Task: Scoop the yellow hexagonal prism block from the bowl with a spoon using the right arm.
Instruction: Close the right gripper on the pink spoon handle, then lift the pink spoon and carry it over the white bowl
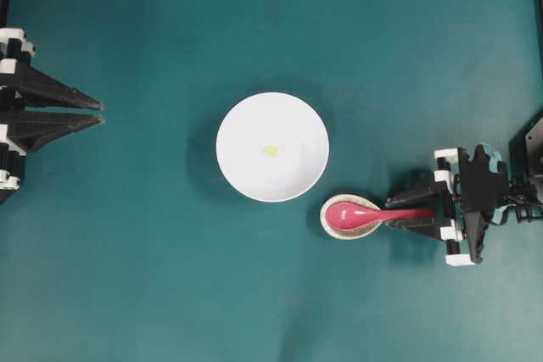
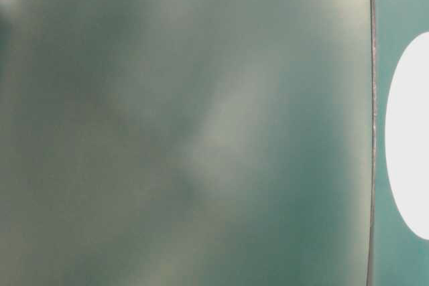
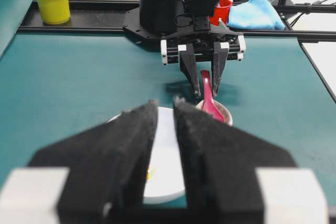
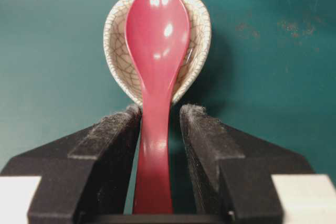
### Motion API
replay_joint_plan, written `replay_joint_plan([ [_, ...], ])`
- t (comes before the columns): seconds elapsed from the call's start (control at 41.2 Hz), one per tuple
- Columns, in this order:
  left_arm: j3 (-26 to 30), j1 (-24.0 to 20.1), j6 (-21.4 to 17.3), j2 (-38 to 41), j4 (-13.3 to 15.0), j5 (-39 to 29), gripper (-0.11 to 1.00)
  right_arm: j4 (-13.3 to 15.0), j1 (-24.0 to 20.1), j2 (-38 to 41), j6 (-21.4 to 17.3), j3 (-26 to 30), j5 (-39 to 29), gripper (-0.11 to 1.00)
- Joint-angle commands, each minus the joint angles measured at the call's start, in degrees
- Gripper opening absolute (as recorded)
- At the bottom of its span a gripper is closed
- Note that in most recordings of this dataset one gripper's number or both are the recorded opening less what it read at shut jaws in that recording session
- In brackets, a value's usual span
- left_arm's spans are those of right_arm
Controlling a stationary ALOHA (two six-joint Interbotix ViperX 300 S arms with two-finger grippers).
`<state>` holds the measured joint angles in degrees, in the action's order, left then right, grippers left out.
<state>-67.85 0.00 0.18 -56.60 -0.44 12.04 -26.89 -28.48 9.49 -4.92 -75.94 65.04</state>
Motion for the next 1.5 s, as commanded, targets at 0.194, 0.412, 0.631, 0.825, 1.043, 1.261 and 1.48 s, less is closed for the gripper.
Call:
replay_joint_plan([
  [0.194,1.4,-0.1,0.0,0.5,-0.2,0.3,0.19,0.7,-0.3,-0.7,0.6,0.3,0.5,0.43],
  [0.412,1.4,0.0,0.0,0.5,-0.1,0.3,0.19,0.7,-0.2,-0.6,0.6,0.3,0.7,0.43],
  [0.631,1.4,0.0,0.0,0.5,-0.2,0.3,0.19,0.6,-0.3,-0.6,0.6,0.3,0.9,0.43],
  [0.825,1.4,0.0,0.0,0.5,-0.2,0.3,0.19,0.5,-0.2,-0.6,0.7,0.3,0.9,0.42],
  [1.043,1.5,-0.1,0.0,0.5,-0.2,0.3,0.19,0.2,-0.3,-0.6,0.8,0.4,1.1,0.40],
  [1.261,1.5,0.0,0.0,0.5,-0.1,0.3,0.19,0.1,-0.2,-1.6,0.8,0.5,1.7,0.25],
  [1.48,1.5,0.0,0.0,0.4,-0.2,0.3,0.19,0.1,0.1,-8.0,1.4,0.8,-1.9,0.25],
])
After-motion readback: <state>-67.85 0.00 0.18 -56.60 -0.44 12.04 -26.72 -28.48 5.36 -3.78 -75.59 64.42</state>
